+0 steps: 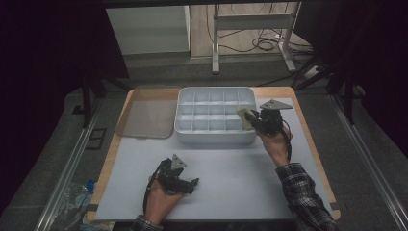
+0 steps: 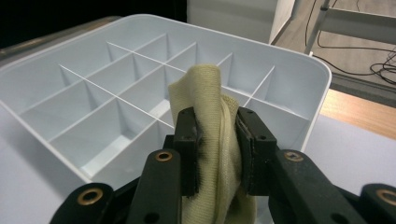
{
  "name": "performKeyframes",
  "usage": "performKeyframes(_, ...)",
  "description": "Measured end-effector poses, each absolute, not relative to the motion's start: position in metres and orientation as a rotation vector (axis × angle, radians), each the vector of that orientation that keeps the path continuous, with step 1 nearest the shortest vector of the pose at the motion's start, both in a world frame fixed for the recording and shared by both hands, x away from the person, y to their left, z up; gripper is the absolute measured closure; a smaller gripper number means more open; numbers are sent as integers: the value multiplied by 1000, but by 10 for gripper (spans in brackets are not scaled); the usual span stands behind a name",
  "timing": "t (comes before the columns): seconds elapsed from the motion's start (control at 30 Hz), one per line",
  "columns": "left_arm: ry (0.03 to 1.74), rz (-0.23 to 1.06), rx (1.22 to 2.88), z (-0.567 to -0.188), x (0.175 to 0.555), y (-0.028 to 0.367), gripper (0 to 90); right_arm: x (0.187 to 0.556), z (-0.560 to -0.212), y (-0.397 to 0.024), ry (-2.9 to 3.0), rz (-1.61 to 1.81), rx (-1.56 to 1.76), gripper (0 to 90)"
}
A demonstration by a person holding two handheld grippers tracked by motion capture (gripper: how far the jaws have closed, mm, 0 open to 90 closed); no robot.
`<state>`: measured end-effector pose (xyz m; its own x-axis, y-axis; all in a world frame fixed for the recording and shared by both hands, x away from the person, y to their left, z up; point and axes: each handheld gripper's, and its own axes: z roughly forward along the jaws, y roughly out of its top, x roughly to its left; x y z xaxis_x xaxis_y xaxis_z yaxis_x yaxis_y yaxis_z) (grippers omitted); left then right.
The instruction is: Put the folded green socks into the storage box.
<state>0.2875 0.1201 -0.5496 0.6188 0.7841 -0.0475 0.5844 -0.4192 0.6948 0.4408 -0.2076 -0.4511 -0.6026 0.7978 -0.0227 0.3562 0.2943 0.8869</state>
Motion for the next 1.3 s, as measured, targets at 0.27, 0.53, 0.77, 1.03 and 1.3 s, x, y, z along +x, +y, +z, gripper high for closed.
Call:
performKeyframes(0.27, 1069, 373, 2153, -550, 287, 120, 22, 449, -465, -206, 2086, 1220, 1029, 713)
performKeyframes(0.53, 1069, 374, 2153, -550, 287, 120, 22, 453, -475, -202, 2071, 1205, 1021, 710)
performKeyframes(0.77, 1069, 374, 2154, -550, 287, 120, 22, 454, -481, -200, 2067, 1190, 1018, 700)
performKeyframes(1.03, 1069, 374, 2153, -550, 287, 120, 22, 454, -483, -203, 2080, 1183, 1030, 681)
performKeyframes(1.3, 1069, 374, 2154, -550, 287, 120, 23, 451, -484, -207, 2087, 1193, 1035, 652)
